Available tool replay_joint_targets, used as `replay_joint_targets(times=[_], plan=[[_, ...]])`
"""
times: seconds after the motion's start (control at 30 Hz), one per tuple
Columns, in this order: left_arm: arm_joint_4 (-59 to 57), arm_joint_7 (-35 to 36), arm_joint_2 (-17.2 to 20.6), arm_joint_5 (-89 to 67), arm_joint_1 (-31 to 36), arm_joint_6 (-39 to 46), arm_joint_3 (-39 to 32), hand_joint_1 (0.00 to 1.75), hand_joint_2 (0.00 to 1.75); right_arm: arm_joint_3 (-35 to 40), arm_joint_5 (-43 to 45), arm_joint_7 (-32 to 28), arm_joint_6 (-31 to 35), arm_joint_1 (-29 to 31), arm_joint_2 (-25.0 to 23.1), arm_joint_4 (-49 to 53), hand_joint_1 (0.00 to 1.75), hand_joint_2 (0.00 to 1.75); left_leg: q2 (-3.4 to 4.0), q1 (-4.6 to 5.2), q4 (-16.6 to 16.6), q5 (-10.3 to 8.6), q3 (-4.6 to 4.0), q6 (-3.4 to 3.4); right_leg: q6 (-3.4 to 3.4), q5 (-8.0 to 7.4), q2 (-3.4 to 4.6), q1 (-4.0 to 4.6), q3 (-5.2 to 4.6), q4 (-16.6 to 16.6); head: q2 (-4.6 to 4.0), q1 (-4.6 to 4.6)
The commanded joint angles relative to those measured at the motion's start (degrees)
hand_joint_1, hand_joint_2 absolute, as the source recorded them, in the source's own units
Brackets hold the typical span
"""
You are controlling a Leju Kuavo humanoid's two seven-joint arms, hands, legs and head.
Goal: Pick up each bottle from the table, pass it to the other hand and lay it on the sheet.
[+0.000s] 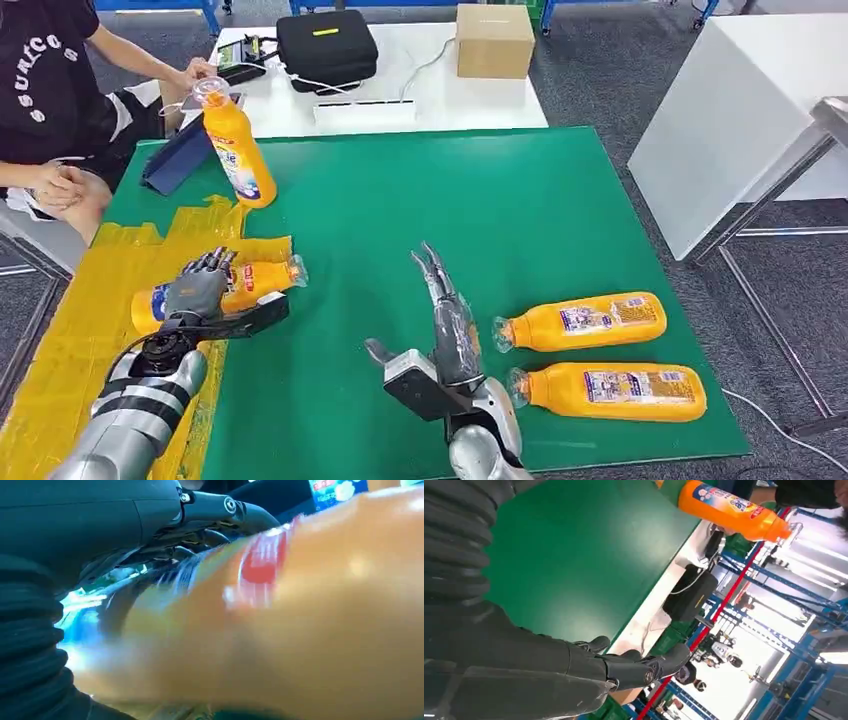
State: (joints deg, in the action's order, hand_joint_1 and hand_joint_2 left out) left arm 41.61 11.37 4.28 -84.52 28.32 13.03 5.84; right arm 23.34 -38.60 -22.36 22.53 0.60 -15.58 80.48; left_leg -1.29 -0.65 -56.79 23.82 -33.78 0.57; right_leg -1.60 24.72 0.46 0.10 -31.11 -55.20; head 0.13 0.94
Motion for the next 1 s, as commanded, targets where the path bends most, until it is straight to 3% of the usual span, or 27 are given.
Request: replay_joint_targets(times=[0.03,0.4,0.43,0.5,0.6,0.7,0.83,1.0], plan=[[-8.3,0.8,-0.6,-0.4,0.7,-1.2,-2.3,0.00,1.75,0.3,0.4,0.3,-0.4,2.3,1.2,-3.7,0.00,1.75,0.29,0.01,0.1,0.00,0.24,0.00,-0.01,-0.05,0.14,0.01,0.17,0.1,0.00,0.00],[-7.1,-0.6,-1.2,1.0,-0.1,2.3,-4.8,0.00,1.75,0.1,0.6,0.4,-0.3,2.3,1.2,-3.8,0.00,1.75,0.21,0.02,0.1,-0.01,0.41,-0.04,0.00,-0.01,0.10,0.03,0.33,0.0,0.00,0.00],[-4.9,-2.8,-1.8,3.2,-1.0,4.5,-6.0,0.00,1.75,0.1,0.7,0.4,-0.2,2.1,1.3,-3.6,0.00,1.75,0.16,0.01,0.1,-0.01,0.41,-0.05,0.00,-0.01,0.08,0.04,0.34,0.0,0.00,0.00],[3.0,-14.1,-4.3,15.7,-3.9,6.6,-10.9,0.00,1.75,0.0,0.9,0.2,0.4,1.7,1.6,-3.4,0.00,1.75,0.18,0.01,0.1,-0.02,0.38,-0.04,-0.01,-0.02,0.06,0.04,0.32,0.1,0.00,0.00],[22.8,-27.5,-3.8,40.4,-13.6,-8.2,-12.6,0.00,1.75,0.5,2.4,-1.7,1.3,1.9,2.4,-4.6,0.00,1.75,0.28,0.00,0.1,0.03,0.35,-0.02,-0.03,-0.01,0.12,0.06,0.28,0.1,0.00,0.00],[36.5,-32.7,-1.5,55.1,-22.2,-15.4,-13.2,0.00,1.75,0.7,3.4,-2.8,1.6,1.8,3.0,-4.9,0.00,1.75,0.42,0.03,0.1,0.07,0.36,-0.02,-0.03,0.01,0.30,0.02,0.20,0.1,0.00,0.00],[47.0,-38.5,-2.5,68.9,-28.8,-21.3,-15.2,0.00,1.75,0.4,3.8,-3.1,1.8,0.9,4.2,-2.1,0.00,1.75,0.63,-0.02,0.0,0.21,0.22,-0.03,-0.03,0.06,0.48,0.06,0.09,0.0,0.00,-0.02],[48.3,-38.7,-3.1,69.6,-29.4,-21.7,-14.6,0.00,1.75,0.0,4.0,-3.0,1.6,0.8,4.7,-0.8,0.00,1.75,0.16,0.00,0.0,0.13,-0.10,-0.05,-0.02,0.12,0.06,0.00,-0.19,0.0,0.00,0.00]])
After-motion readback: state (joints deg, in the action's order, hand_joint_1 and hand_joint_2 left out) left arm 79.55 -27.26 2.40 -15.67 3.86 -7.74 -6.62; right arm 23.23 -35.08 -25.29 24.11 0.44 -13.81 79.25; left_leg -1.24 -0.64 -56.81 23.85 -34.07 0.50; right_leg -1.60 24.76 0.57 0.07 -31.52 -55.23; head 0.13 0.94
